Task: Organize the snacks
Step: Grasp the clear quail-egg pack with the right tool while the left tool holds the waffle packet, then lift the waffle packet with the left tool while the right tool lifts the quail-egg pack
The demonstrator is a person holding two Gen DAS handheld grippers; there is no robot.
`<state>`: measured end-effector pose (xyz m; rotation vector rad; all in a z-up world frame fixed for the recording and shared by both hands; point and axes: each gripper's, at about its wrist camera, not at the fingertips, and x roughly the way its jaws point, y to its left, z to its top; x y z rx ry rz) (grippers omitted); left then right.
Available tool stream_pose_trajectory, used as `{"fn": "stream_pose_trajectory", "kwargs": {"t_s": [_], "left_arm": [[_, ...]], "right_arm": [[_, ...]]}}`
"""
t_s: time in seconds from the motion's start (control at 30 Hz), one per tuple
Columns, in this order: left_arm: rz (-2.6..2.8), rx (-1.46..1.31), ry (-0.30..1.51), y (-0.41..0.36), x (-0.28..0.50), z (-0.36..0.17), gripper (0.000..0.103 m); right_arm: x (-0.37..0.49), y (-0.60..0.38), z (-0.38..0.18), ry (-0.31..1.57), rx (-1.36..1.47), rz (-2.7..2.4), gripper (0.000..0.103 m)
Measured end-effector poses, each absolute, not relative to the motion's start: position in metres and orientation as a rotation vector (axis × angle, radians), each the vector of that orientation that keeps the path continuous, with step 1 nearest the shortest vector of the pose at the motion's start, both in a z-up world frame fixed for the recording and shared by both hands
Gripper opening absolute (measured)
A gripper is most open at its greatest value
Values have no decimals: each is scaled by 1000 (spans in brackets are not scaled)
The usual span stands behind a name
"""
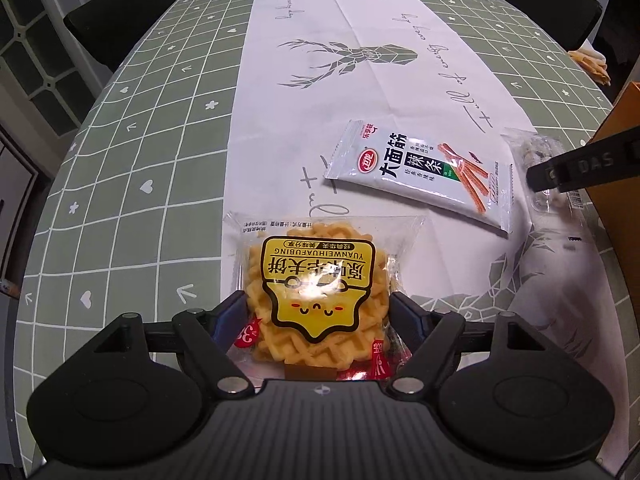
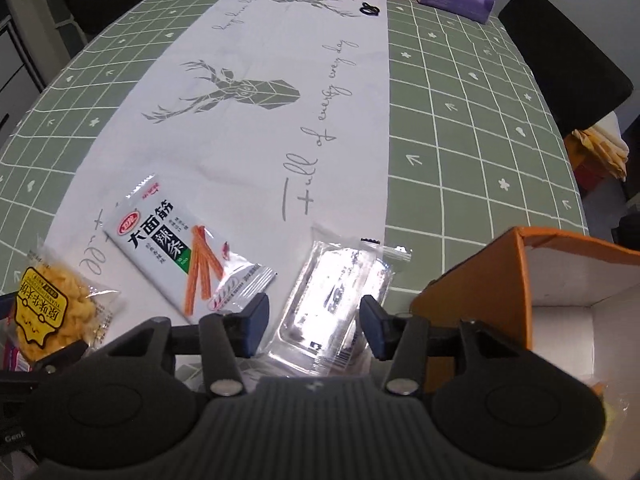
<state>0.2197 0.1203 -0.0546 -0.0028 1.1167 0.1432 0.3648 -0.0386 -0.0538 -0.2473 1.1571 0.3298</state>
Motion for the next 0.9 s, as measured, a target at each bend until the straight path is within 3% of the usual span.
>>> {"fn": "stream_pose_trajectory", "kwargs": {"t_s": [0.13,0.27,0.33,0.47,0.57,0.73,0.9], "left_arm": [[147,1,1098,120,217,-55,94],[140,-1,1087,122,215,-55,95],[139,-1,1083,122,214,-55,95],[140,-2,1075,121,212,-55,94],[130,-5,1071,120,208,-55,91],[106,16,1067,115,198,-54,90],[94,7,1060,116,194,-54,90]], "right_arm": [[364,-30,-60,1141,-245,256,63],[358,-28,-63,1103,-258,227,63],[350,-27,-62,1067,-301,226,44],[334,-34,-60,1023,-325,265,32],[315,-38,-58,985,-333,316,2],[291,-49,-67,1080,-233,418,0],[273,-55,-58,1037,-244,432,1]]}}
